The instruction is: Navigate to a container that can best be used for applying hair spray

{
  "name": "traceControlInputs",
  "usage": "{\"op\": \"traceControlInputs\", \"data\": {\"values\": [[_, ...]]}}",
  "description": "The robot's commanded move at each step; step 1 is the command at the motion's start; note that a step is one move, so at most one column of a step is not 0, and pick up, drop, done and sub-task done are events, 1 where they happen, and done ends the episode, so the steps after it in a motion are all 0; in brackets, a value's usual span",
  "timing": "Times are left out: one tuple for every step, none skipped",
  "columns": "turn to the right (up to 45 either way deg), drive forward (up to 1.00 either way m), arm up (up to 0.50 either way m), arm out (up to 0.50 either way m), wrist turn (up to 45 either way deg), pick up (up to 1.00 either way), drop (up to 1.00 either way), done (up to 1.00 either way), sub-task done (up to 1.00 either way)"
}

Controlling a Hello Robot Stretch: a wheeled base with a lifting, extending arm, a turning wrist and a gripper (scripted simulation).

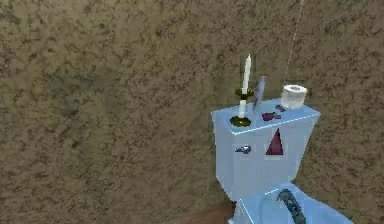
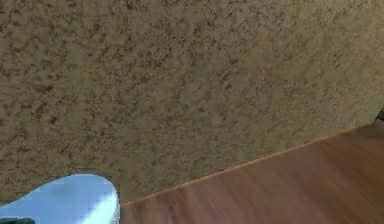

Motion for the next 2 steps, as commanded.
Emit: {"op": "traceControlInputs", "data": {"values": [[36.0, 0.0, 0.0, 0.0, 0.0, 0.0, 0.0, 0.0, 0.0], [0.0, 0.0, 0.0, 0.0, 0.0, 0.0, 0.0, 1.0, 0.0]]}}
